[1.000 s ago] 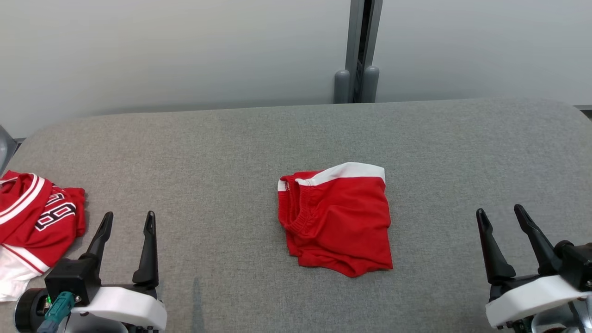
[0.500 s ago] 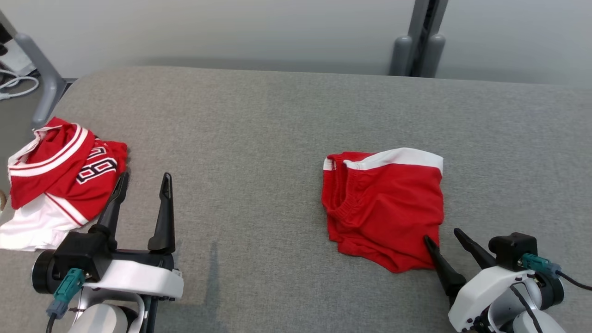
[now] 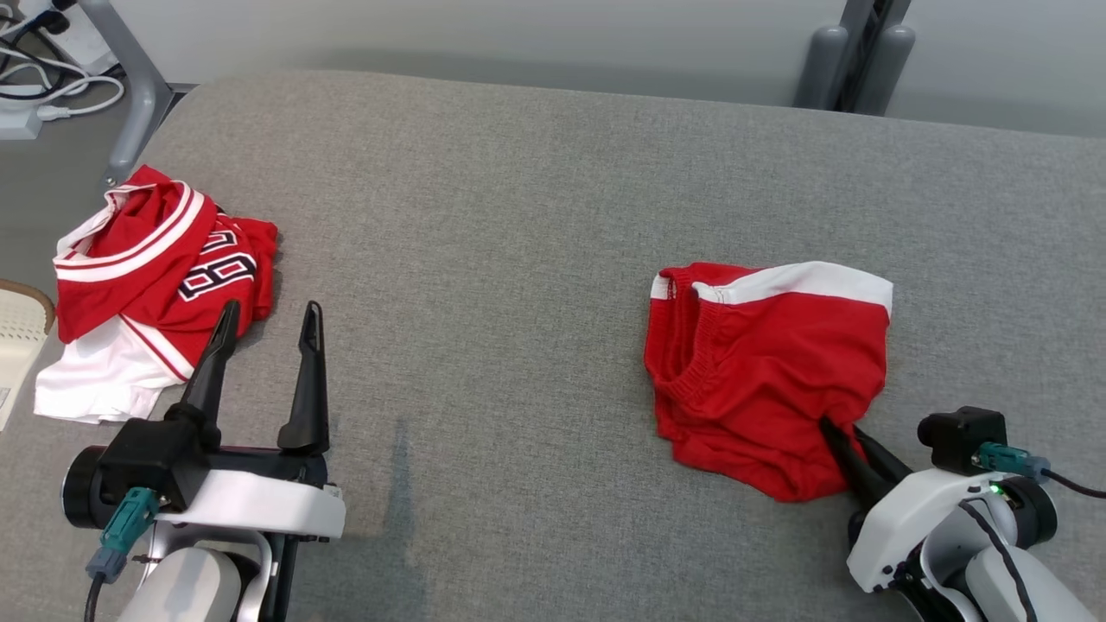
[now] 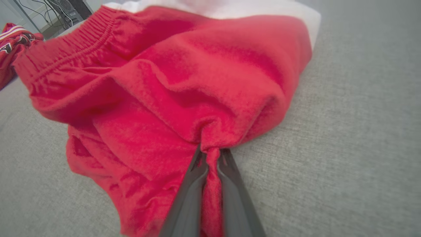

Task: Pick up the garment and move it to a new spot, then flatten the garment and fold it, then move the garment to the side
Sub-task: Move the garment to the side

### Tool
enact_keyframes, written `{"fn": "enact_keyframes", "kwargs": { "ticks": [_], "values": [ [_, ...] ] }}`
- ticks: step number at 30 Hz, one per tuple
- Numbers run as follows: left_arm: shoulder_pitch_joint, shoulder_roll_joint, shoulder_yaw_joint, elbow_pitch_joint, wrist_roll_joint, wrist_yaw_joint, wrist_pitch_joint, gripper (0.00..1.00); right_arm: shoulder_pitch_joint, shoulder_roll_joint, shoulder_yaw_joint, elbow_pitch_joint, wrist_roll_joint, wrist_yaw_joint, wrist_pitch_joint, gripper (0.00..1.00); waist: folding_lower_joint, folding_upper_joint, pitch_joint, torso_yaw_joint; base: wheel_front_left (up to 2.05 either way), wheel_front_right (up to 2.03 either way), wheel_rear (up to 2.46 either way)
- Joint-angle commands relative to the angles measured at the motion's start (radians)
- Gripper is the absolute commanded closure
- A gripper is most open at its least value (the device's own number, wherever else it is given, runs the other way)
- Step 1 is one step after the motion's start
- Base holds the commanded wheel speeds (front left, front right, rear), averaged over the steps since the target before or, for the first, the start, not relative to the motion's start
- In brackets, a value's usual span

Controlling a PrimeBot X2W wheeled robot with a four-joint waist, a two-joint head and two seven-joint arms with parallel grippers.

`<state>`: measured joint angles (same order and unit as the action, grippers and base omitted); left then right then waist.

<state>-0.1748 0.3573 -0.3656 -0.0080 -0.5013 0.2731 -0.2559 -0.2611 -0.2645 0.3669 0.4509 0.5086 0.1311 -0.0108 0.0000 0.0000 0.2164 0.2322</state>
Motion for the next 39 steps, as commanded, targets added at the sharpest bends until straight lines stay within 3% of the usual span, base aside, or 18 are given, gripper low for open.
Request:
{"fn": "enact_keyframes", "kwargs": {
  "ticks": [1,5,6,13,19,27,35,39],
  "values": [
    [-0.016,-0.001,0.010,0.001,0.008,-0.006,-0.005,0.00,-0.004,-0.023,-0.011,0.003,0.003,-0.001,-0.011,1.00,0.0000,0.0000,0.000,-0.011,0.00,0.00,0.00],
    [-0.013,0.002,0.020,-0.002,0.015,-0.010,-0.006,0.00,0.017,-0.046,-0.023,-0.025,-0.019,-0.001,-0.018,1.00,0.0000,0.0000,0.004,-0.052,0.00,0.00,0.00],
    [-0.013,0.010,0.029,-0.008,0.020,-0.013,-0.007,0.00,0.031,-0.062,-0.027,-0.060,-0.044,-0.001,-0.010,1.00,0.0000,0.0000,0.014,-0.106,0.00,0.00,0.00],
    [-0.043,0.032,0.029,-0.027,0.037,-0.019,0.000,0.00,0.045,-0.101,-0.036,-0.135,-0.085,0.000,0.012,1.00,0.0000,0.0000,0.054,-0.259,0.00,0.00,0.00],
    [-0.079,0.048,0.021,-0.051,0.049,-0.021,0.027,0.00,-0.032,-0.131,0.018,-0.145,-0.093,0.000,-0.018,1.00,0.0000,0.0000,0.113,-0.396,0.00,0.00,0.00],
    [-0.171,0.081,-0.003,-0.102,0.085,-0.037,0.093,0.00,-0.256,-0.243,0.097,-0.017,-0.065,-0.001,-0.112,1.00,0.0000,0.0000,0.225,-0.534,0.00,0.00,0.00],
    [-0.280,0.090,-0.053,-0.129,0.124,-0.071,0.148,0.00,-0.450,-0.329,0.104,0.185,-0.009,-0.001,-0.196,1.00,0.0000,0.0000,0.320,-0.579,0.00,0.00,0.00],
    [-0.317,0.093,-0.067,-0.131,0.138,-0.079,0.166,0.00,-0.519,-0.337,0.096,0.293,0.012,0.000,-0.228,1.00,0.0000,0.0000,0.355,-0.588,0.00,0.00,0.00]
  ]
}}
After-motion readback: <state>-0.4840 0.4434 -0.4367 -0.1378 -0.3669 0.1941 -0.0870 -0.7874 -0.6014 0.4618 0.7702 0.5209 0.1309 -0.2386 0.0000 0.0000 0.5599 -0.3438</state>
